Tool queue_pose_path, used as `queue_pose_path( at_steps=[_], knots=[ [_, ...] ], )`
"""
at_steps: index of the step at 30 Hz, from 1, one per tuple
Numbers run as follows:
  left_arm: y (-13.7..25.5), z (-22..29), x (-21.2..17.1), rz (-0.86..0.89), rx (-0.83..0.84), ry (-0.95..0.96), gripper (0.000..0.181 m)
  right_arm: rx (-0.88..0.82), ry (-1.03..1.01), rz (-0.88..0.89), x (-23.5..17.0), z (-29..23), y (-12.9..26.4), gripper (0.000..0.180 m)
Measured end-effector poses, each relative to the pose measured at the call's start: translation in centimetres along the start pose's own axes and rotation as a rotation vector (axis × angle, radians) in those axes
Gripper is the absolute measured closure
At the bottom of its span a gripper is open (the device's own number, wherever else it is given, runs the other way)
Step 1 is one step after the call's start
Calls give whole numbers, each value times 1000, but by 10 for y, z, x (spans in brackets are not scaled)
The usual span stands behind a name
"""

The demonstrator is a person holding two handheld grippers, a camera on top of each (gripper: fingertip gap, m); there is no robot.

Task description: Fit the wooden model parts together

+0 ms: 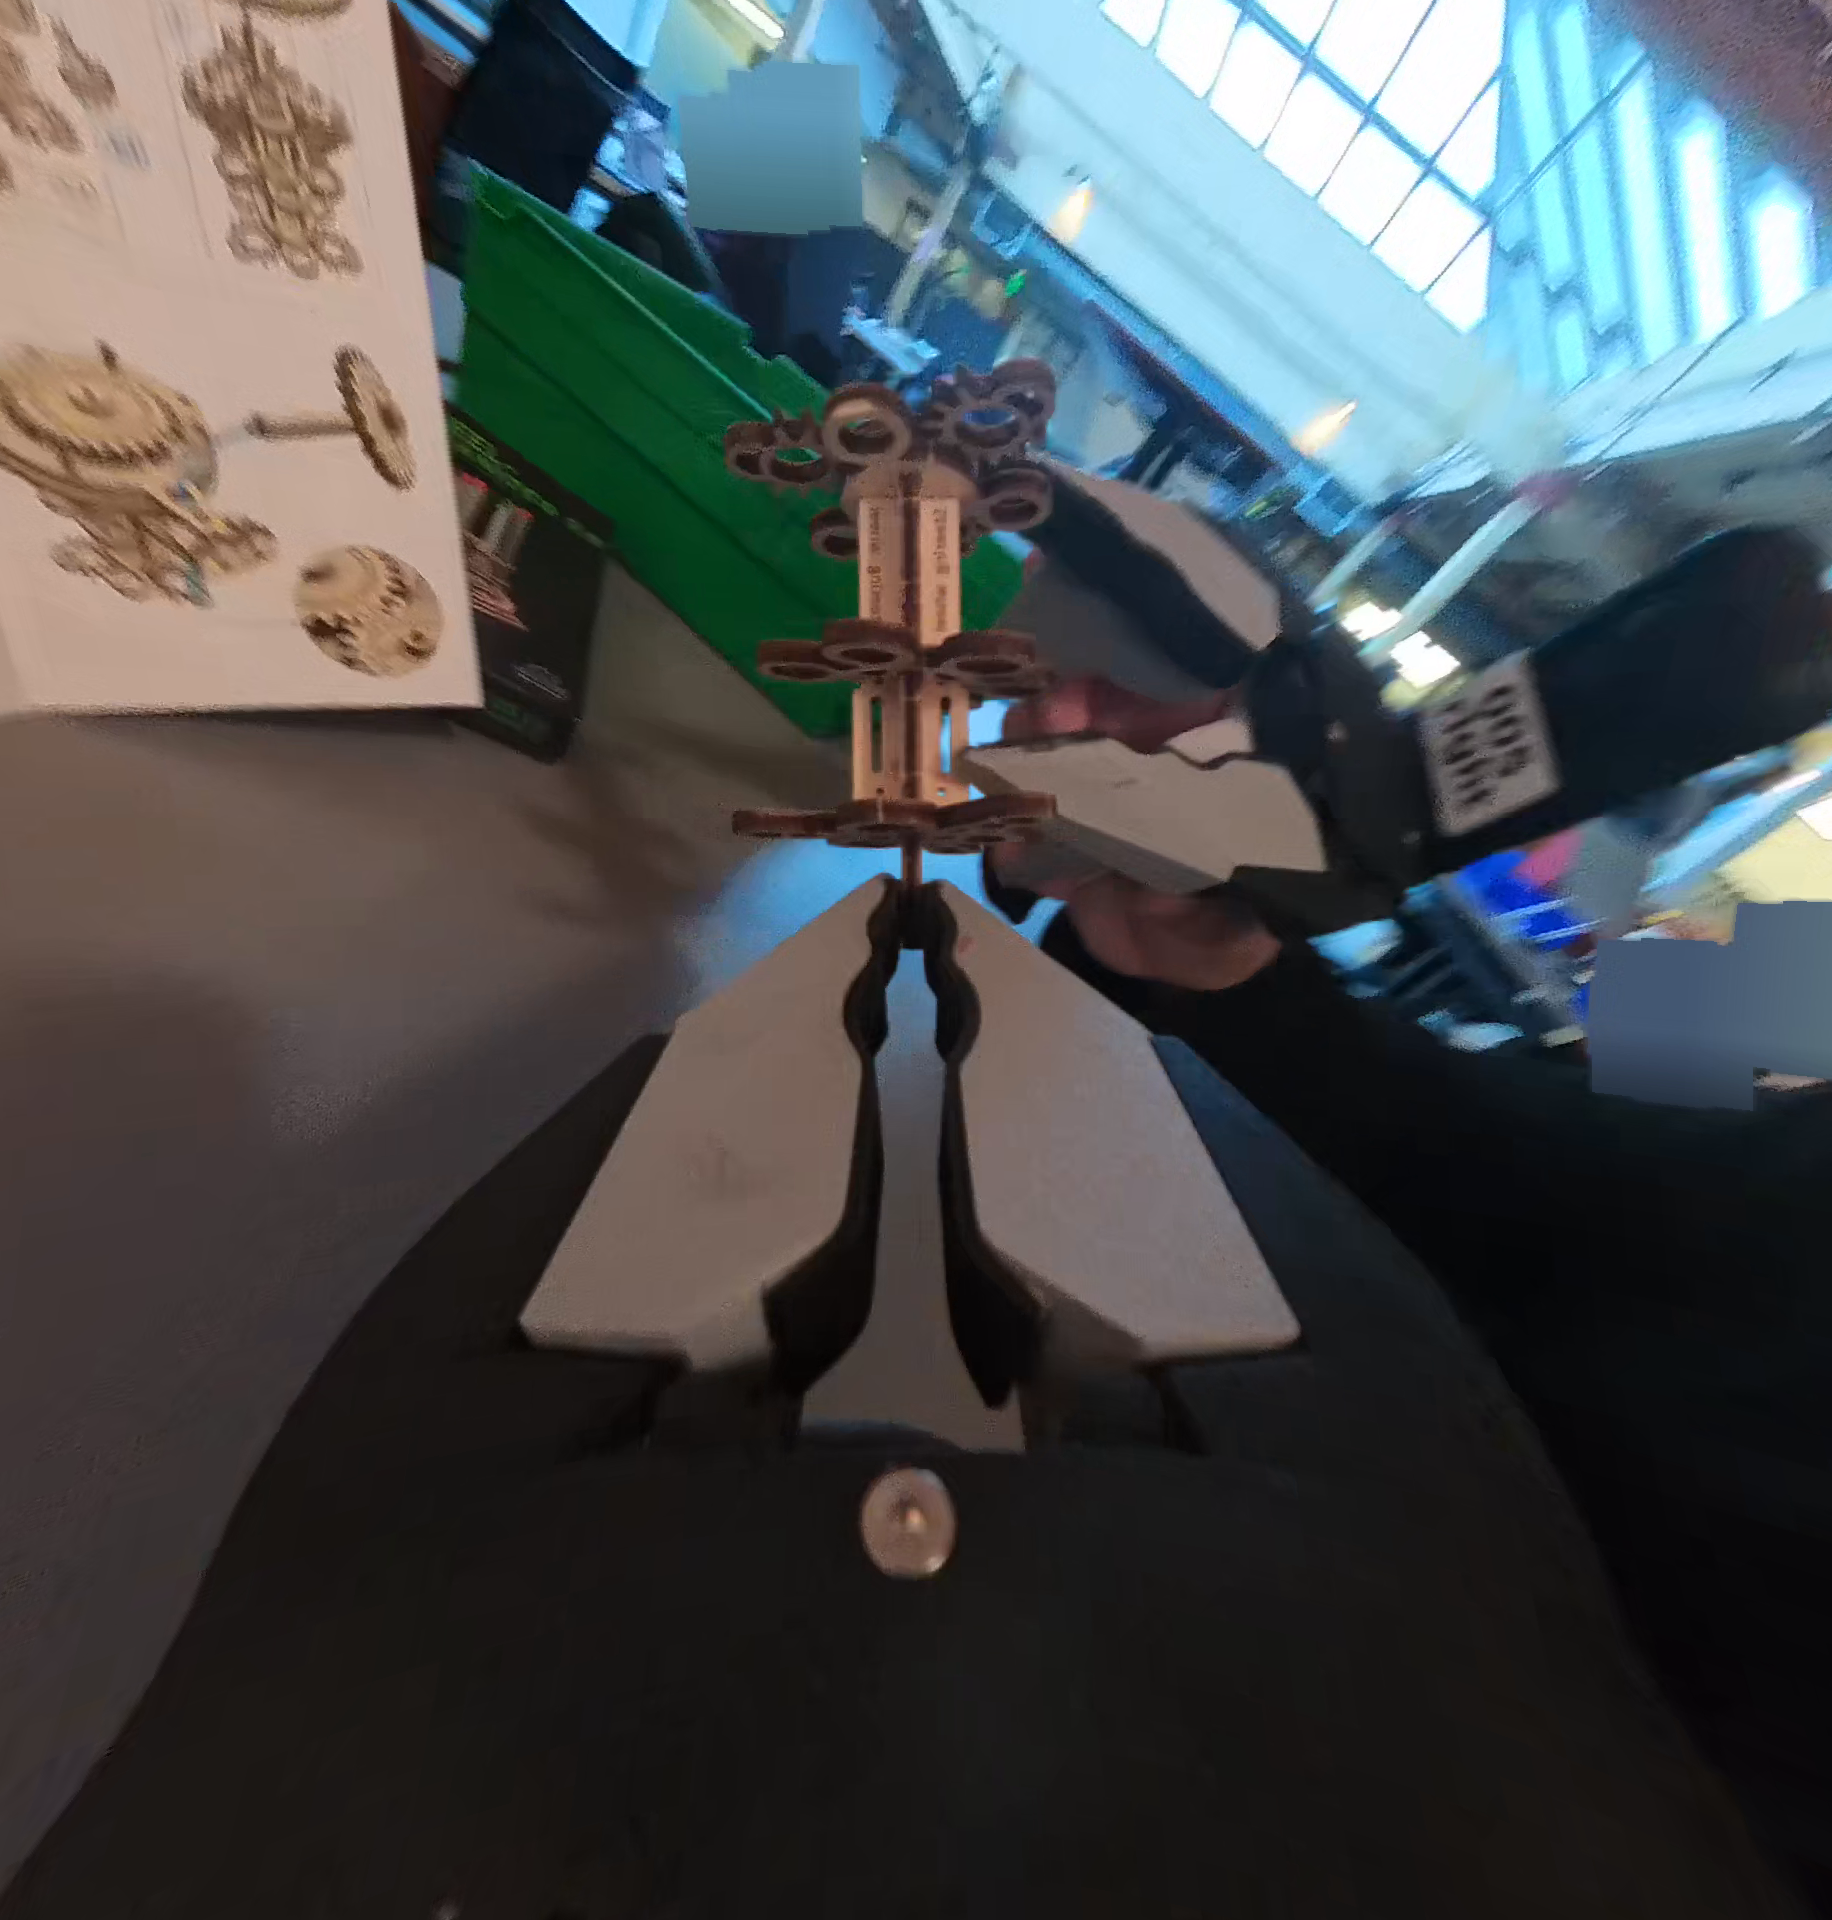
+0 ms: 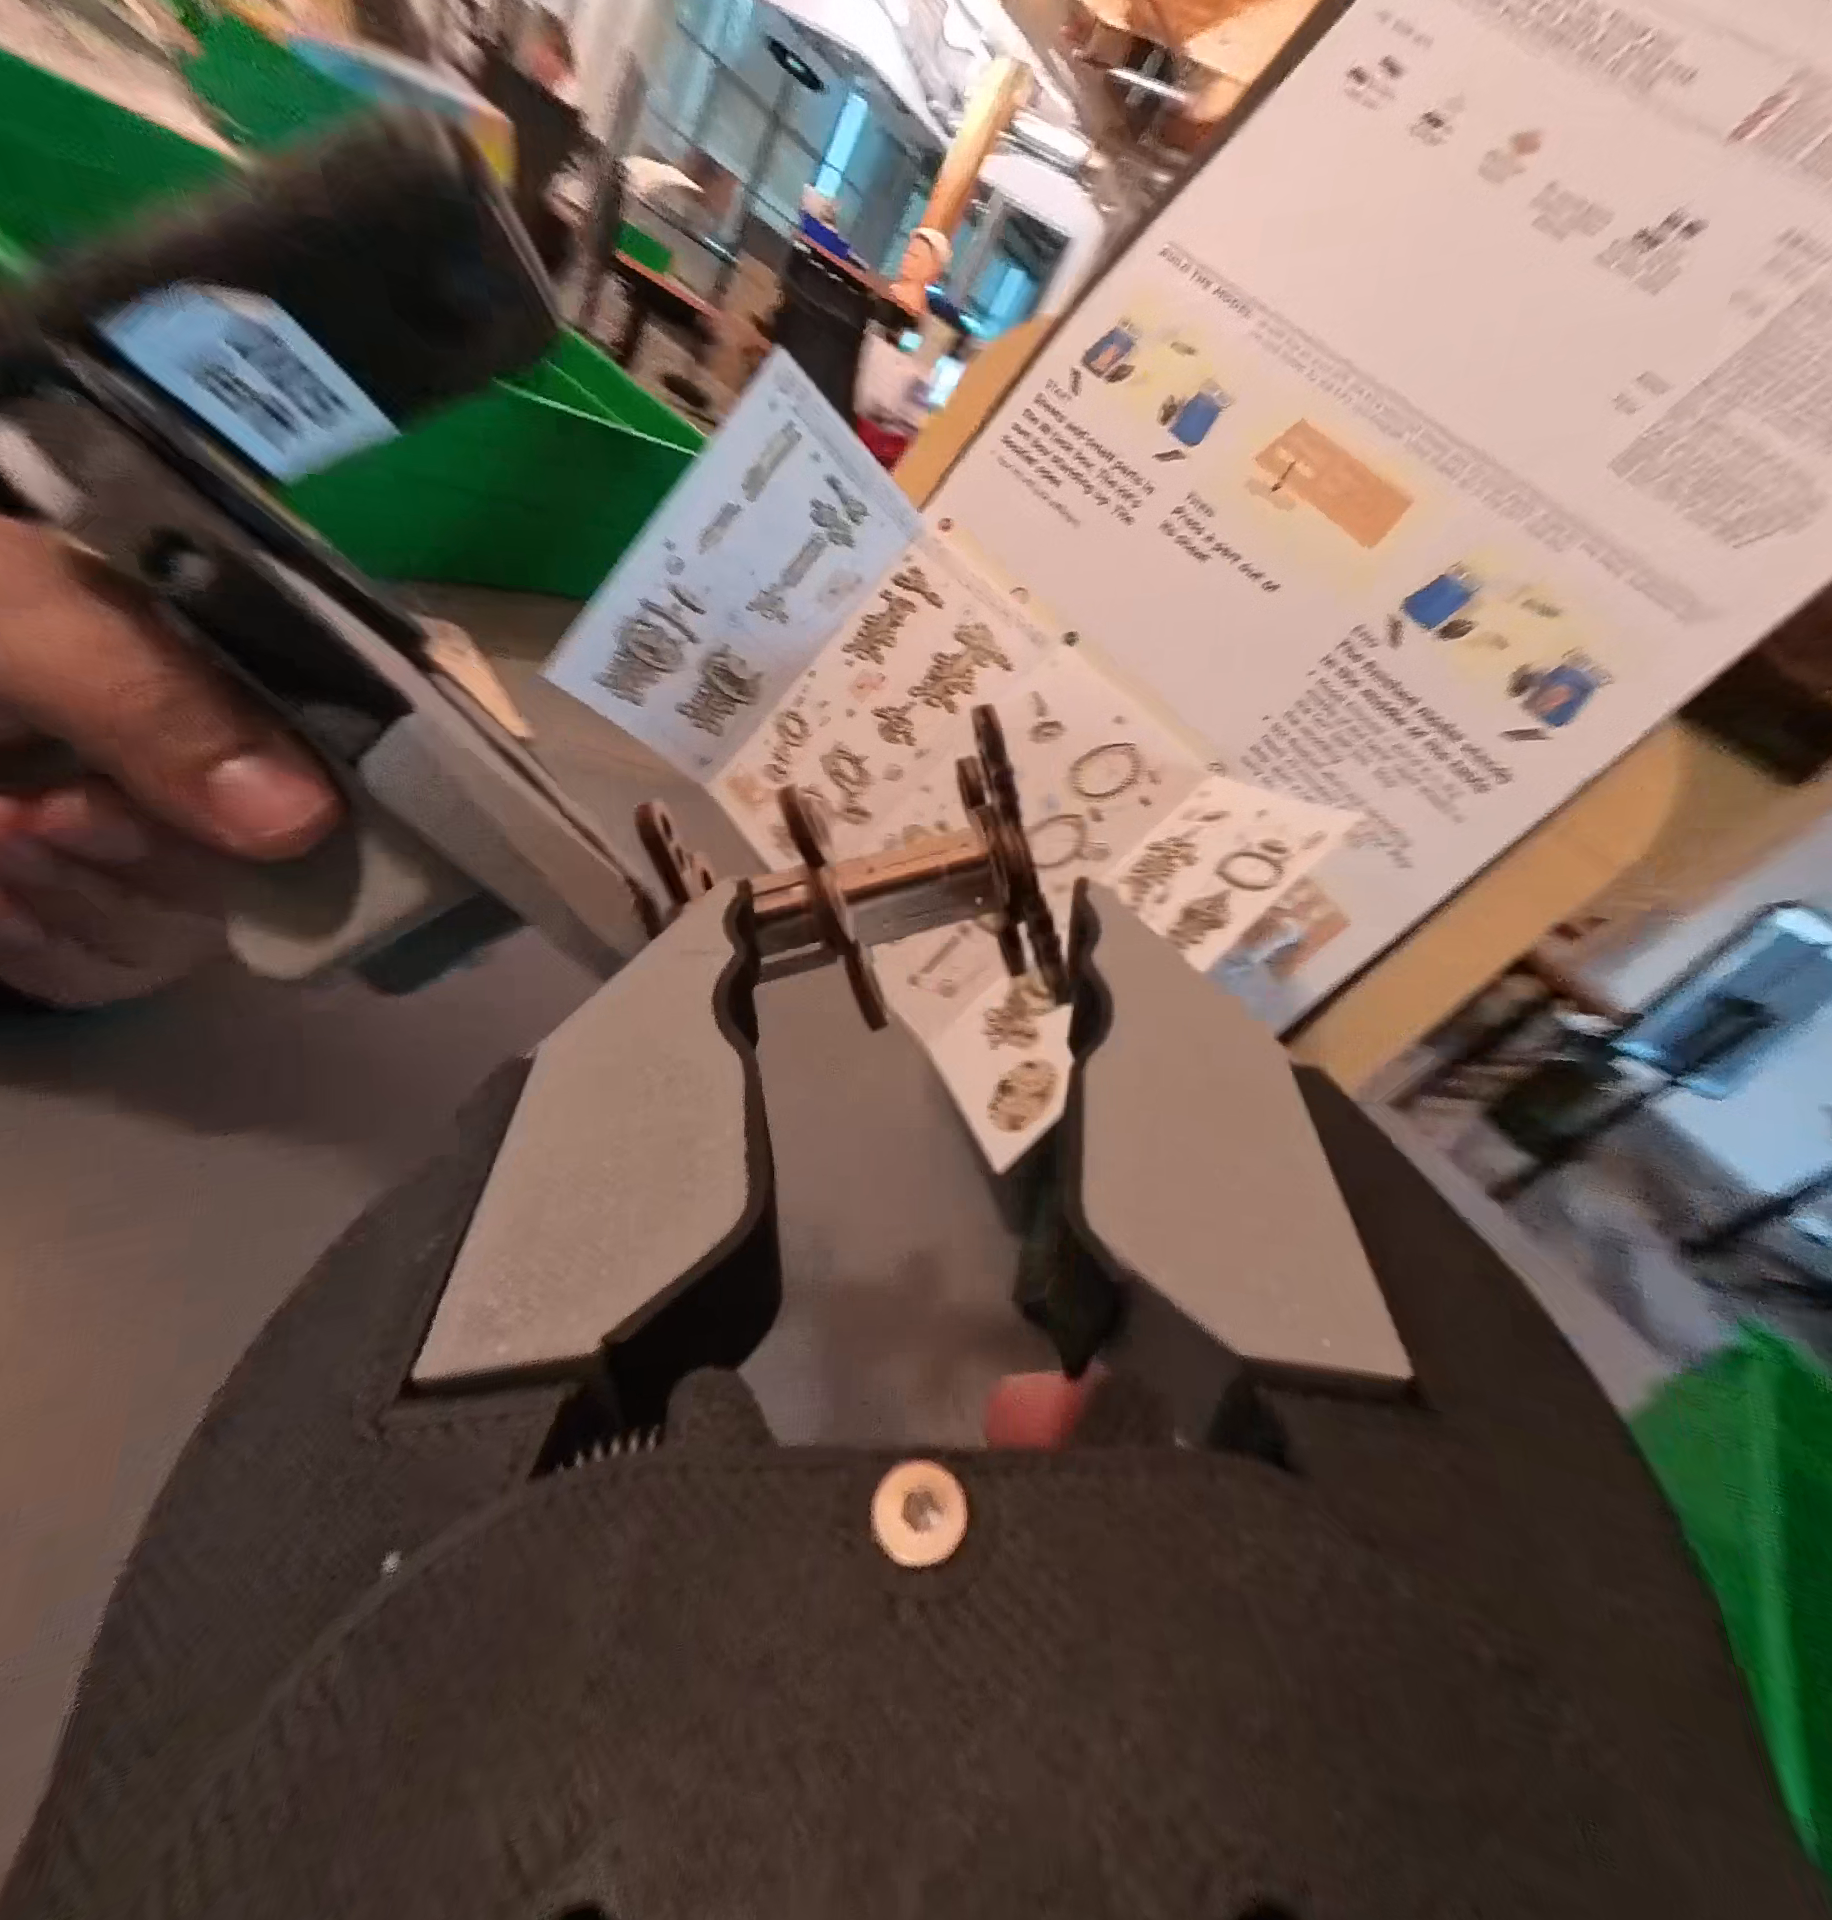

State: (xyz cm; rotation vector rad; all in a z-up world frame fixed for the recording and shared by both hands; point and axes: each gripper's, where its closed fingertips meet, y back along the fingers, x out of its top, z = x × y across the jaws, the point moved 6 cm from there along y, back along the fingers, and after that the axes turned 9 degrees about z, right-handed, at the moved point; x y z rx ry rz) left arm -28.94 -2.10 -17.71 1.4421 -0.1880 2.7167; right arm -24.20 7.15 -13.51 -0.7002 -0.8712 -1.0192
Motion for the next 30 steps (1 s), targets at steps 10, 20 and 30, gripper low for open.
queue_pose_path(
  at_steps=[10, 20, 30],
  knots=[
    [18, -7, 16, 75, -283, 288, 181, 313, -729, 216, 4, 46, 35, 165],
    [13, 15, 13, 81, -436, 266, 181, 561, -1181, 254, -1, 22, 16, 168],
    [8, 22, 7, 74, -460, 280, 181, 610, -1134, 310, 5, 15, 18, 177]
  ],
)
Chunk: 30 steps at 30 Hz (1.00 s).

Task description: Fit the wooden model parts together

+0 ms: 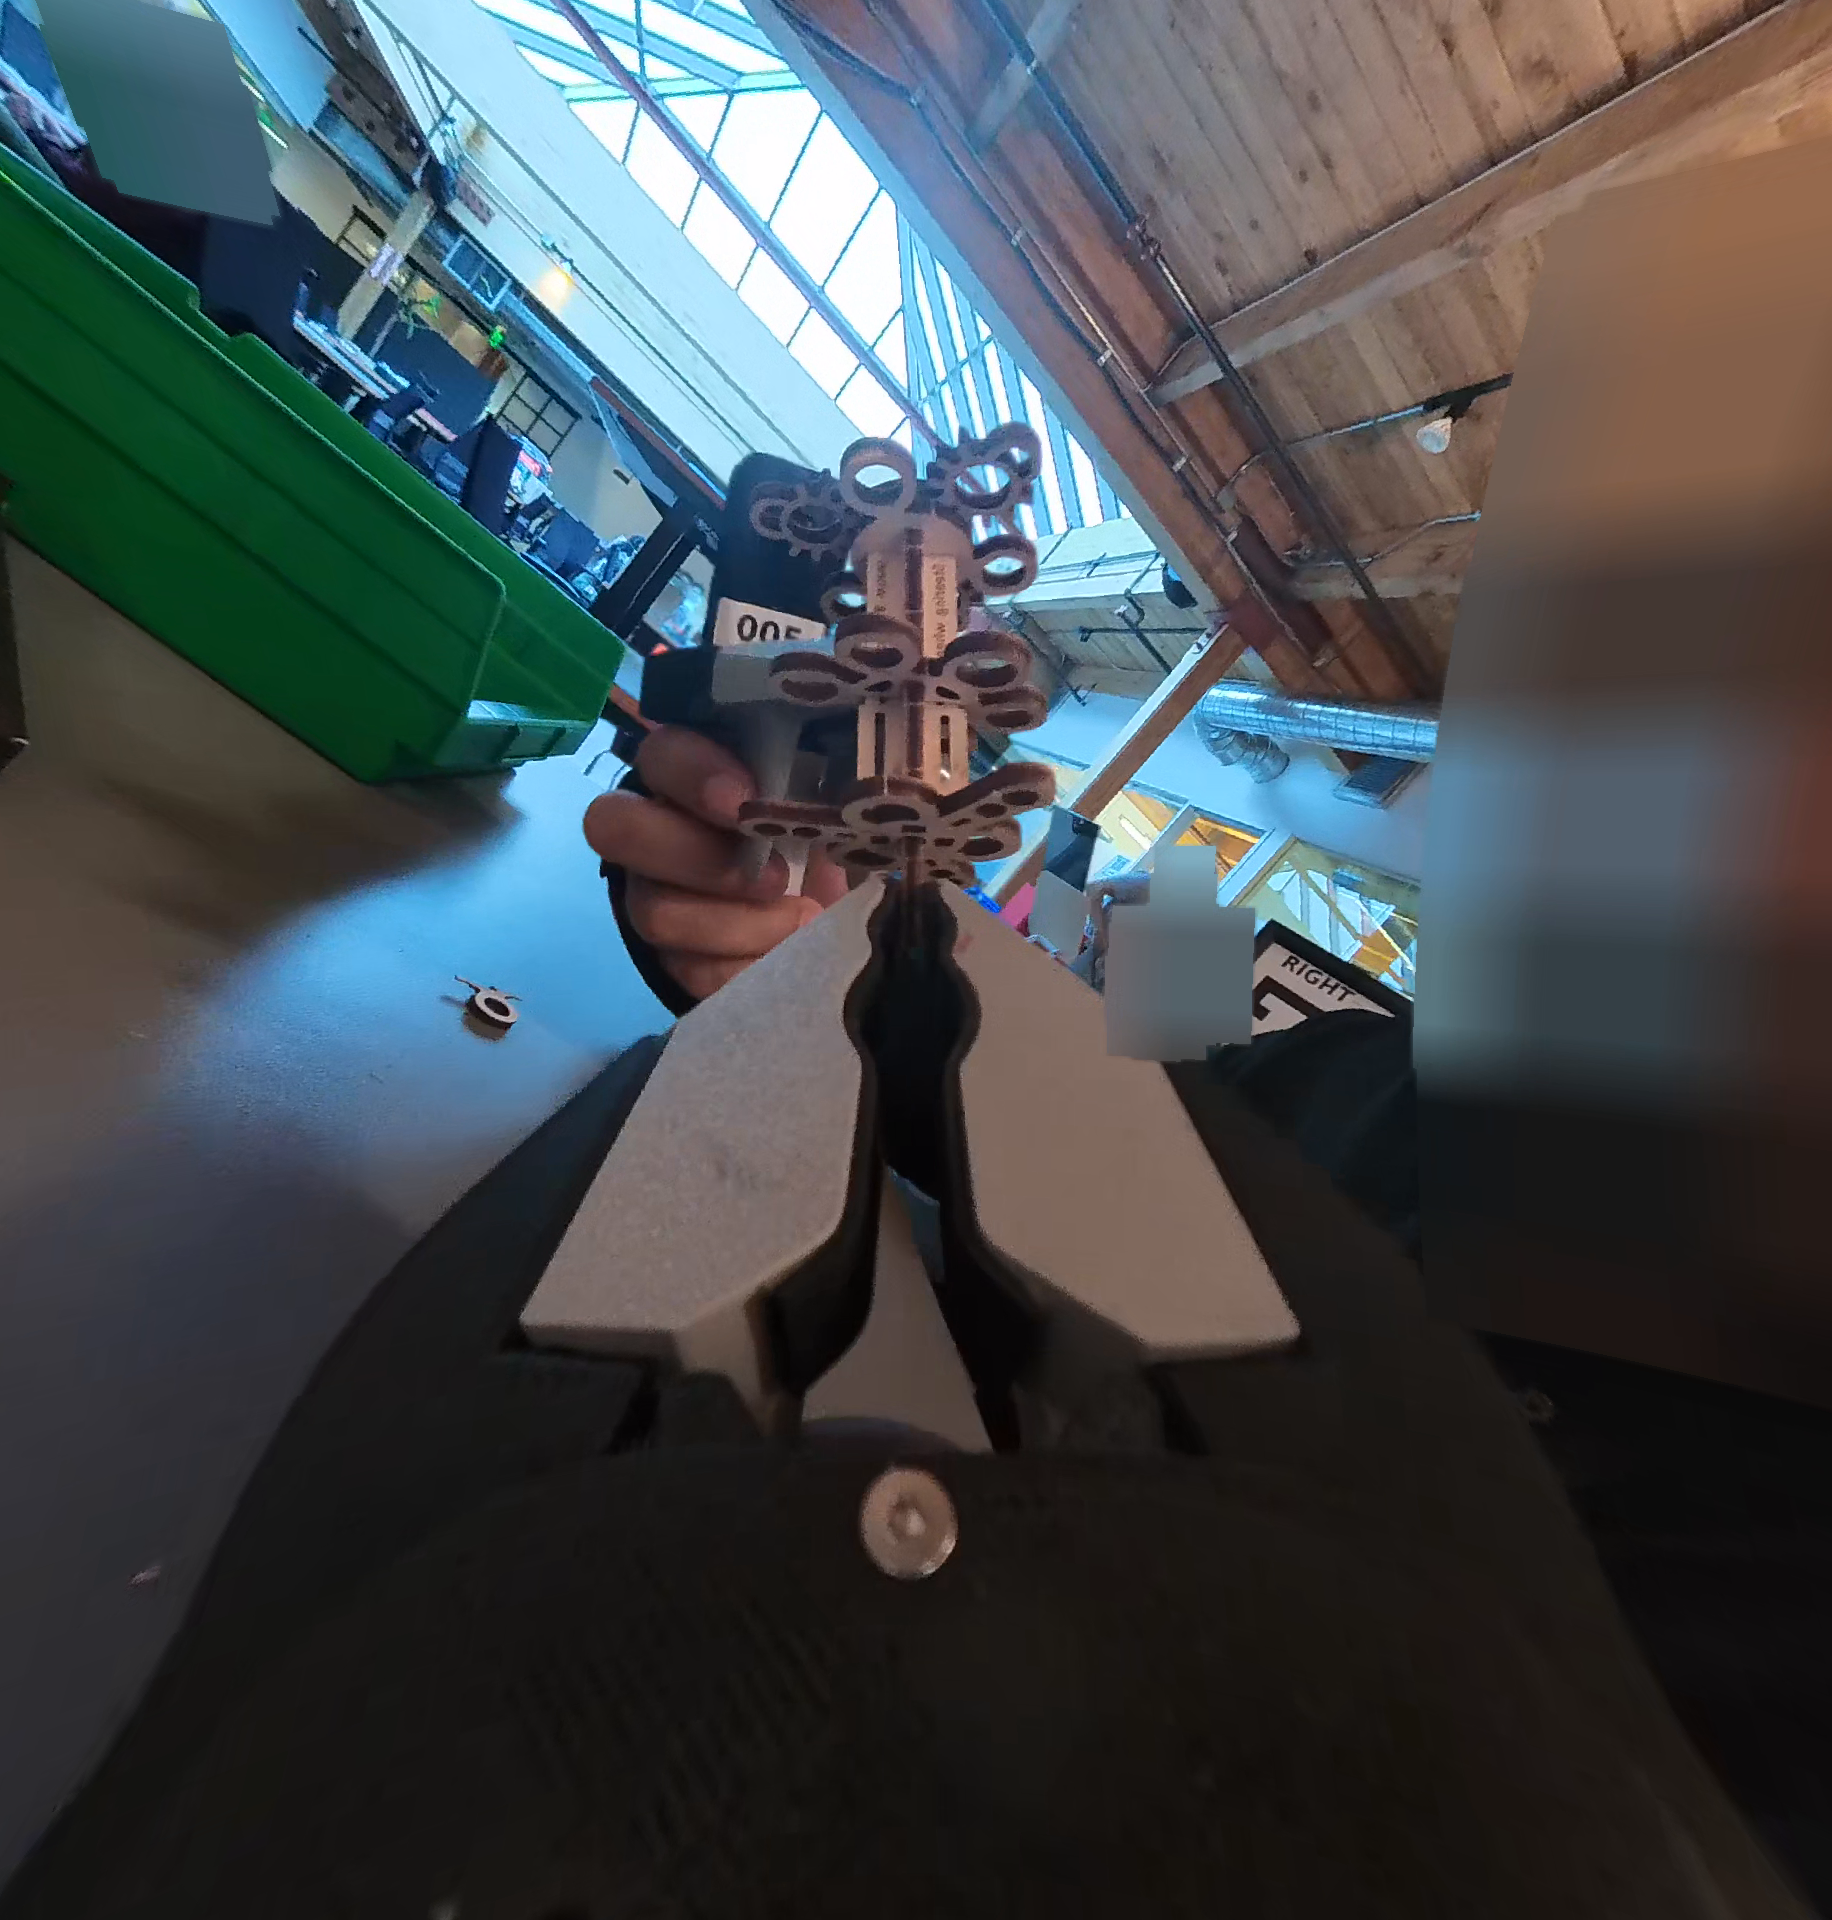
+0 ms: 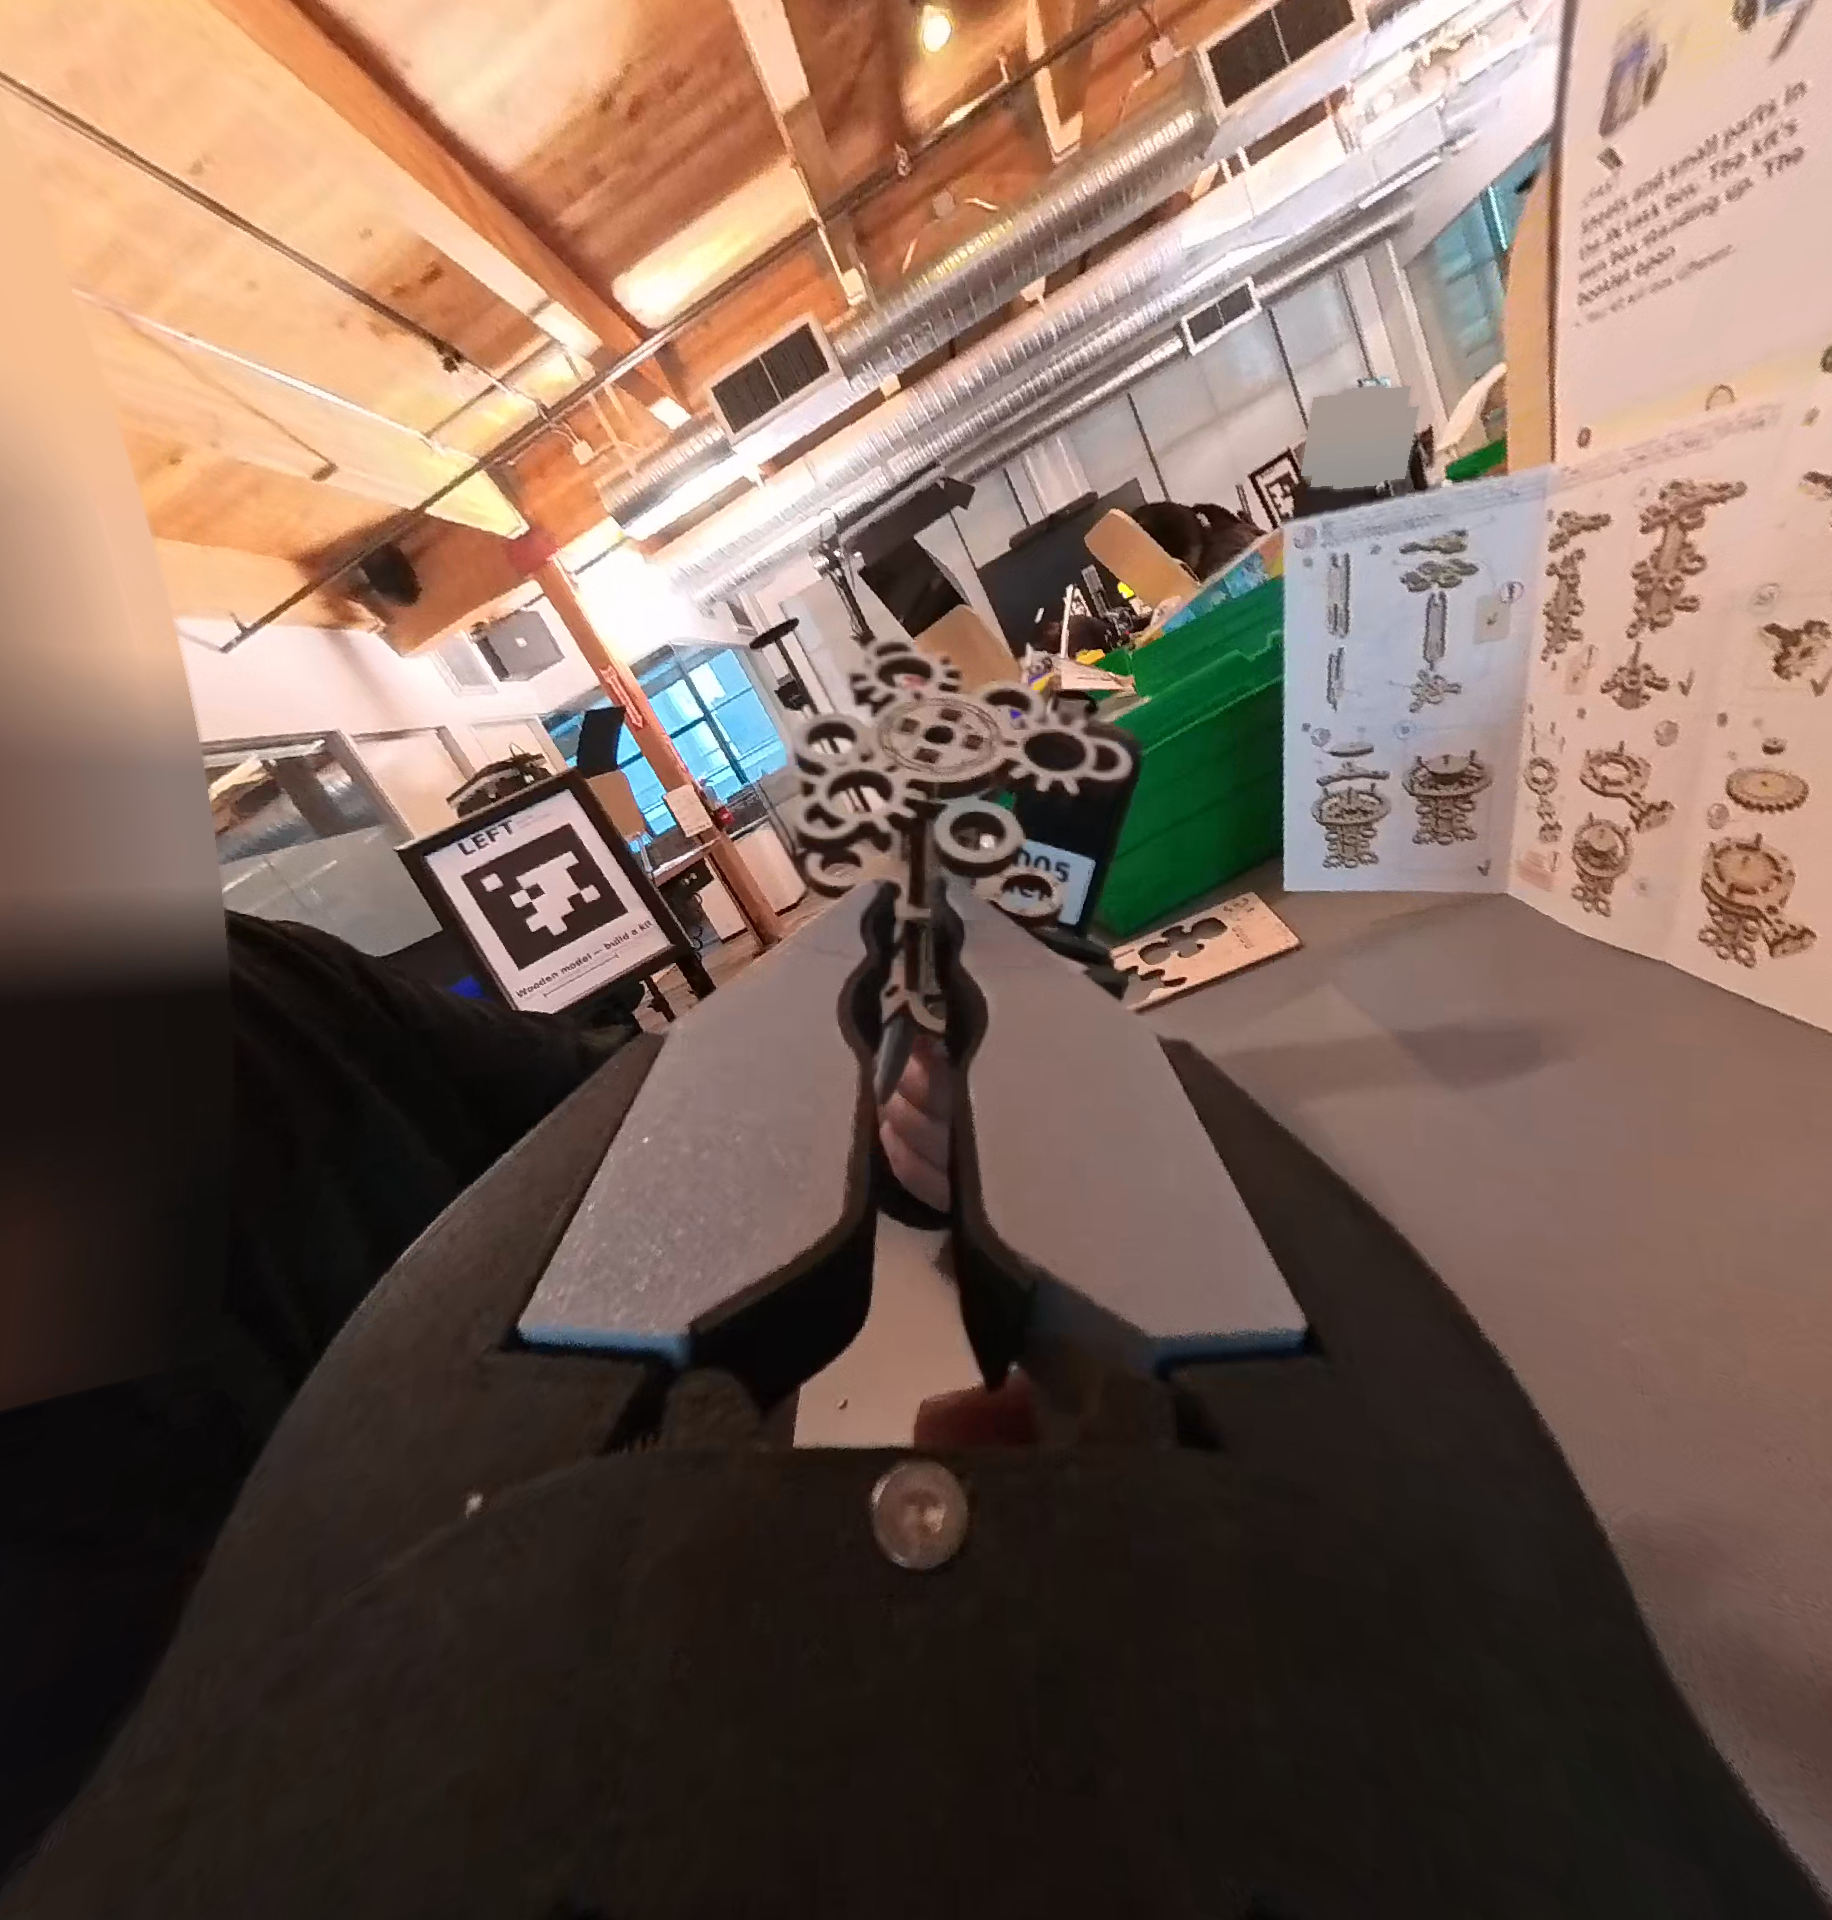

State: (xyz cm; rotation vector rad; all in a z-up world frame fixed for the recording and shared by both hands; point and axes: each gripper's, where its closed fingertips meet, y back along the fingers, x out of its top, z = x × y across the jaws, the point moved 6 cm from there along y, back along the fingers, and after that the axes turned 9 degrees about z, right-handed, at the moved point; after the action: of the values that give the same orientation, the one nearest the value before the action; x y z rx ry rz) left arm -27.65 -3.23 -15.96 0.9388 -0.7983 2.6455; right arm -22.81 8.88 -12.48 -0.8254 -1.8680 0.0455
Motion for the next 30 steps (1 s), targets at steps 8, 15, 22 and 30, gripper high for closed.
queue_pose_path(
  at_steps=[8, 15, 22, 30],
  knots=[
    [0, -2, -4, -10, 5, 36, 181, -34, 77, -43, -4, 0, -2, 177],
    [-4, -1, -12, -45, 22, -2, 181, -34, 74, -66, -5, 1, 0, 180],
    [-6, -1, -16, -75, 43, -36, 181, -40, 104, -98, -8, -1, -1, 180],
    [-5, -2, -13, -65, 39, -21, 181, -46, 124, -113, -3, 0, 2, 180]
  ],
)
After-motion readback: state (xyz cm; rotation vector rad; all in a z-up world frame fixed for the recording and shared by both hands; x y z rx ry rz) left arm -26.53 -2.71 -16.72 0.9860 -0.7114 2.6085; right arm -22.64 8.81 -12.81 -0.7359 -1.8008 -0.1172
